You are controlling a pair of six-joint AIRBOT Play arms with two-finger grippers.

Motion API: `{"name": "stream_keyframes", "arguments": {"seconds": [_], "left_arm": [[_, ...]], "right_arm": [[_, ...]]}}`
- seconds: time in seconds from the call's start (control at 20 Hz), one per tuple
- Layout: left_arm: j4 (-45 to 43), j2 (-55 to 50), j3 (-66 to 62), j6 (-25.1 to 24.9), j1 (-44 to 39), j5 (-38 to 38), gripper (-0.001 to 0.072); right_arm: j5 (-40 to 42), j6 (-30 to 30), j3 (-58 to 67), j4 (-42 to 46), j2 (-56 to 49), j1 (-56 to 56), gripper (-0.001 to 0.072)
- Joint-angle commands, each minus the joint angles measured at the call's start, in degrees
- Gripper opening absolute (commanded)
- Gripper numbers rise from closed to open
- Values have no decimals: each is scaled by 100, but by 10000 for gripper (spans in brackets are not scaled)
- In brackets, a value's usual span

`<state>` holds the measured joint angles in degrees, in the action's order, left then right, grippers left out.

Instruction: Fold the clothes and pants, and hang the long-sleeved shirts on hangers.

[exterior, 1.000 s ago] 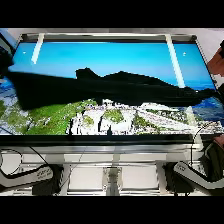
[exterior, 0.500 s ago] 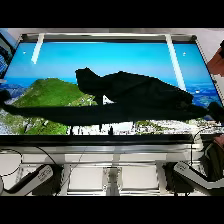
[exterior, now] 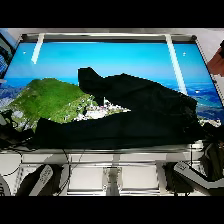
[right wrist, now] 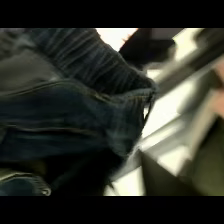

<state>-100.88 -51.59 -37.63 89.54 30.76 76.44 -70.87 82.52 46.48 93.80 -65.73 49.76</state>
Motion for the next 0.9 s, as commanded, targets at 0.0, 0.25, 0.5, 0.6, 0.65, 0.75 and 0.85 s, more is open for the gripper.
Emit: {"name": "stream_keyframes", "arguments": {"seconds": [0.0, 0.25, 0.5, 0.6, 0.65, 0.75, 0.85], "left_arm": [[-4, 55, 205, -55, 66, -66, 370], [459, 55, -914, -155, 63, -590, 483], [4743, -422, -2105, -1397, -658, -2618, 473], [4734, -1325, -2621, -1364, -1561, -2618, 473], [4741, -1908, -2911, -1303, -1993, -2638, 473], [4736, -3115, -3609, -1025, -2660, -2546, 474], [4736, -4286, -4411, -555, -3077, -2260, 474]], "right_arm": [[-208, 133, -33, 356, 0, 2, 543], [-210, 136, 732, 286, 0, 0, 633], [-11, -127, 2046, -1484, -4, -20, 632], [68, -293, 2166, -2186, -4, -131, 631], [61, -350, 2166, -2343, -9, -223, 631], [33, -380, 2166, -2389, -28, -503, 630], [61, -380, 2166, -2396, -28, -772, 630]]}}
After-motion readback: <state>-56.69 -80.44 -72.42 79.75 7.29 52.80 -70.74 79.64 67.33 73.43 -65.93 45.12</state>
